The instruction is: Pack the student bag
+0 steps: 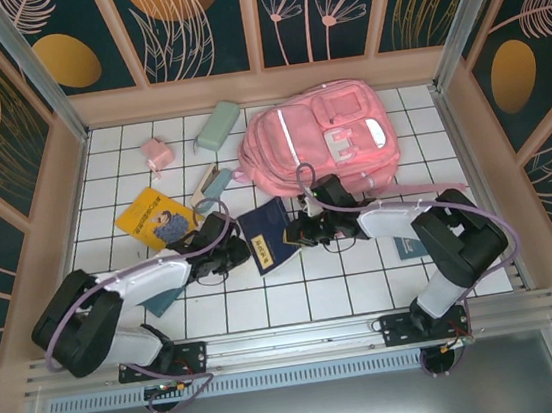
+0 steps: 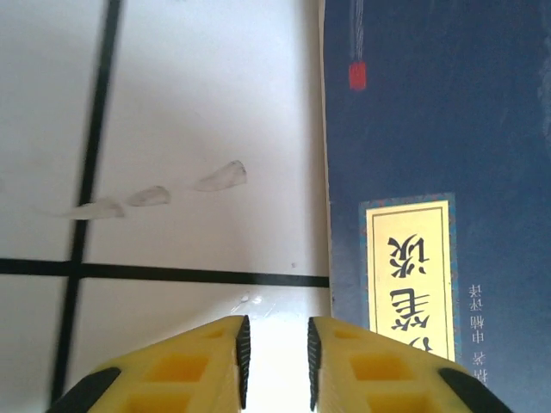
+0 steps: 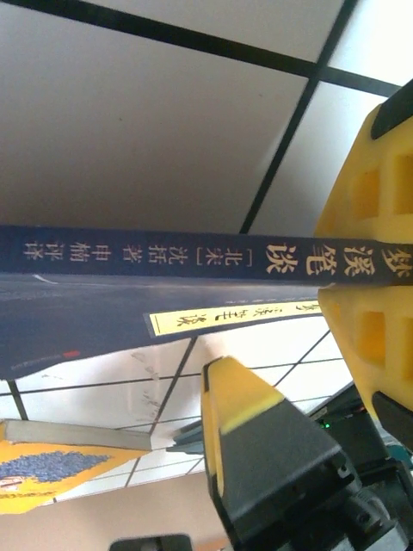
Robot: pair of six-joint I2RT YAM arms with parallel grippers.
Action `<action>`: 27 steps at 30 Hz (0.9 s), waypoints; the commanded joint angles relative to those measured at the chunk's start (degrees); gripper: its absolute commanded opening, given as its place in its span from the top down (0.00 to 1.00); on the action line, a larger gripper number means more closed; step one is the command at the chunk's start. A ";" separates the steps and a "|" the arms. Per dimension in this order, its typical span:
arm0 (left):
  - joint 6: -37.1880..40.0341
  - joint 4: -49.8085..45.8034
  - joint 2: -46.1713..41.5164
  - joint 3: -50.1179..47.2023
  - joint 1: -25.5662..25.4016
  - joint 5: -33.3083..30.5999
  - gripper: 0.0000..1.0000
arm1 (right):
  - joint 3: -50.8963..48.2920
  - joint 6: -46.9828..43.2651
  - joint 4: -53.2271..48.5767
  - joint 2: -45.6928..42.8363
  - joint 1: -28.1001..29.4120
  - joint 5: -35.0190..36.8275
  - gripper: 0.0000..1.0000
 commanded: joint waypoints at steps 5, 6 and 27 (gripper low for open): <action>0.84 -6.05 -11.63 4.06 6.60 0.32 0.54 | 5.20 -3.63 -0.02 -8.36 0.99 -4.00 1.00; 0.82 -4.96 -12.36 4.57 6.98 1.77 0.50 | 6.17 -4.36 -0.80 -9.07 0.91 -3.94 1.00; -15.09 35.92 -4.96 2.19 9.98 23.92 0.09 | 10.13 10.06 19.32 -13.58 -9.64 -11.77 1.00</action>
